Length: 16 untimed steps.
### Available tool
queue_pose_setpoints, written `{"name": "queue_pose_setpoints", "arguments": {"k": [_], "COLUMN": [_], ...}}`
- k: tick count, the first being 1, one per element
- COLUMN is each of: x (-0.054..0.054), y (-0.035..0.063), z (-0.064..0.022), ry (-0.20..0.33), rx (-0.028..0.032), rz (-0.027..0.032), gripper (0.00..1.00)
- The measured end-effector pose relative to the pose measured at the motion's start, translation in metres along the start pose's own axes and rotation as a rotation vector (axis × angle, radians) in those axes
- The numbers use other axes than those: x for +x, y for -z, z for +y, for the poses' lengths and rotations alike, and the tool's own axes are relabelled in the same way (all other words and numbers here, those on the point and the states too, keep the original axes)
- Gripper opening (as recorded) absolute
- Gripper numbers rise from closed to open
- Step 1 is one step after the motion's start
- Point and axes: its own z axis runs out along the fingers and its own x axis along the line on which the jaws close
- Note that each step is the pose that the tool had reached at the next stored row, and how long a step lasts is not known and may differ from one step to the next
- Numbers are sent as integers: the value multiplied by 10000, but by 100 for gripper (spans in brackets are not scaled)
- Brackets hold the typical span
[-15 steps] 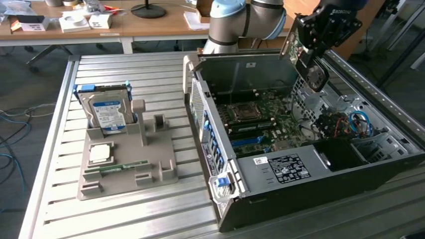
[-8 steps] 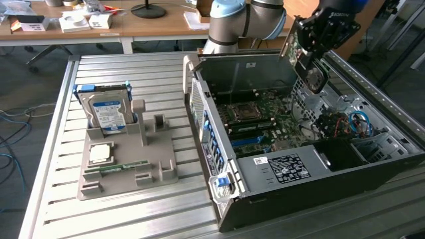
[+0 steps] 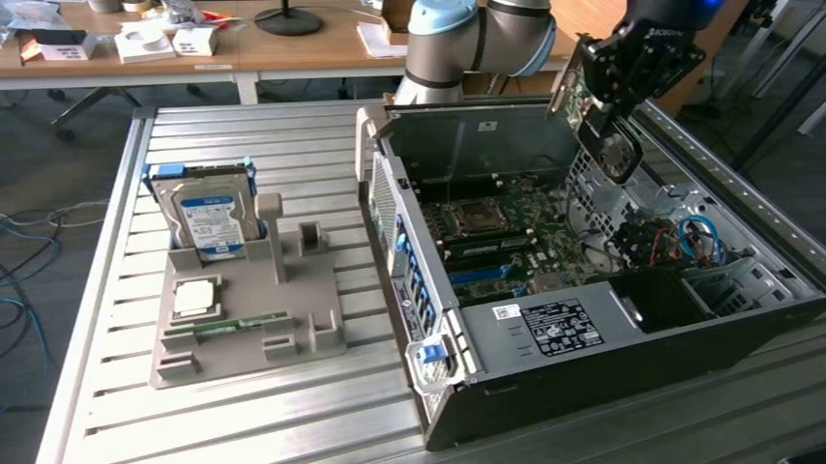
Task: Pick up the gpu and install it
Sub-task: 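Pick up the gpu and move the gpu toward the slot, then insert the gpu into the slot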
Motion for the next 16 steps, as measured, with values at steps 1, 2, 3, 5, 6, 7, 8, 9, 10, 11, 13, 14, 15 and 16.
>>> {"name": "queue_pose_setpoints", "arguments": {"k": [1,2,3,5,6,7,8,9,10,11,13,14,15,16], "x": [0,0,0,0,0,0,0,0,0,0,0,0,0,1], "y": [0,0,0,0,0,0,0,0,0,0,0,0,0,0], "z": [0,-1,-1,-1,-1,-1,0,-1,-1,-1,-1,-1,-1,-1], "ry": [-1,-1,-1,-1,-2,-1,-1,-1,-1,-1,-1,-1,15,61], "rx": [1,0,0,-1,-1,-1,-1,-1,-1,0,-1,1,0,0], "rz": [0,0,-1,-1,-1,0,-1,0,0,-1,0,0,0,3], "gripper": [27,27,27,27,27,27,27,27,27,27,27,27,27,27]}}
